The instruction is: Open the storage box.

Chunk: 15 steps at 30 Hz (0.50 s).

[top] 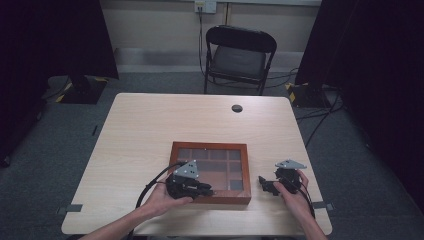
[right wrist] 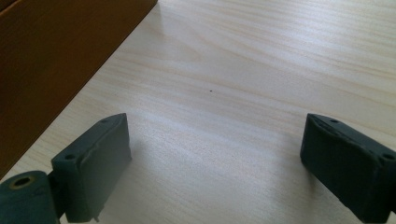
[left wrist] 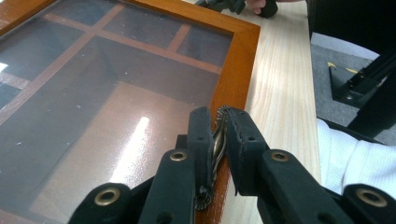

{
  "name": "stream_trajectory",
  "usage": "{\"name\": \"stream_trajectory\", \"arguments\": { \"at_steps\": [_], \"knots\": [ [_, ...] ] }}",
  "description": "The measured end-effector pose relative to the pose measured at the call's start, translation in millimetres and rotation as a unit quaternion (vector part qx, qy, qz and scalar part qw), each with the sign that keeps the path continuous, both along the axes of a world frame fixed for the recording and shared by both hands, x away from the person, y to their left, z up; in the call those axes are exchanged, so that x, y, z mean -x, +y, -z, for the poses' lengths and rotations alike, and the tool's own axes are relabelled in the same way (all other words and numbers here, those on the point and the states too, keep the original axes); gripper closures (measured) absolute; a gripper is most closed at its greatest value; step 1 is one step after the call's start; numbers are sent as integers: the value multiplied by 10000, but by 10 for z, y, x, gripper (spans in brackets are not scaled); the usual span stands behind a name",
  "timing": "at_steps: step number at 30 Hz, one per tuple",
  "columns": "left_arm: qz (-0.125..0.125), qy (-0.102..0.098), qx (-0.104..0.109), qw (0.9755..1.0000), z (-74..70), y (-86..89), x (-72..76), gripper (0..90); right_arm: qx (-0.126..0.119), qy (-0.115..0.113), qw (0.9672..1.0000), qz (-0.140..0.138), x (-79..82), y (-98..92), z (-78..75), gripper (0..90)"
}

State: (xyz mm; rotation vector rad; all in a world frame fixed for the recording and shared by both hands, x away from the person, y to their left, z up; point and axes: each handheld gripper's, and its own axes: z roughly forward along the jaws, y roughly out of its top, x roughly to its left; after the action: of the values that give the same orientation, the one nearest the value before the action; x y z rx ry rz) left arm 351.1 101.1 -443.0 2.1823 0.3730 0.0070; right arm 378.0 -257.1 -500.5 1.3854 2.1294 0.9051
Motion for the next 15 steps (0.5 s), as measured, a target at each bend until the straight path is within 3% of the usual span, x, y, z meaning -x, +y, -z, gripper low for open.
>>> {"name": "stream_trajectory", "arguments": {
  "at_steps": [4, 8, 13, 15],
  "knots": [
    [12, 10, -23, 10000, -5, -4, -4, 805, 1, 0, 10000, -3, 0, 0, 0, 78],
    [16, 192, -30, 9998, -21, -40, -37, 810, 2, 1, 10000, -8, -1, -1, -1, 78],
    [60, 226, -179, 9996, -48, -57, -59, 812, 1, -1, 10000, -20, -3, -2, 0, 78],
    [85, 258, -114, 9996, -45, -54, -66, 813, 4, -8, 10000, -24, -3, -3, 0, 78]
  ]
}}
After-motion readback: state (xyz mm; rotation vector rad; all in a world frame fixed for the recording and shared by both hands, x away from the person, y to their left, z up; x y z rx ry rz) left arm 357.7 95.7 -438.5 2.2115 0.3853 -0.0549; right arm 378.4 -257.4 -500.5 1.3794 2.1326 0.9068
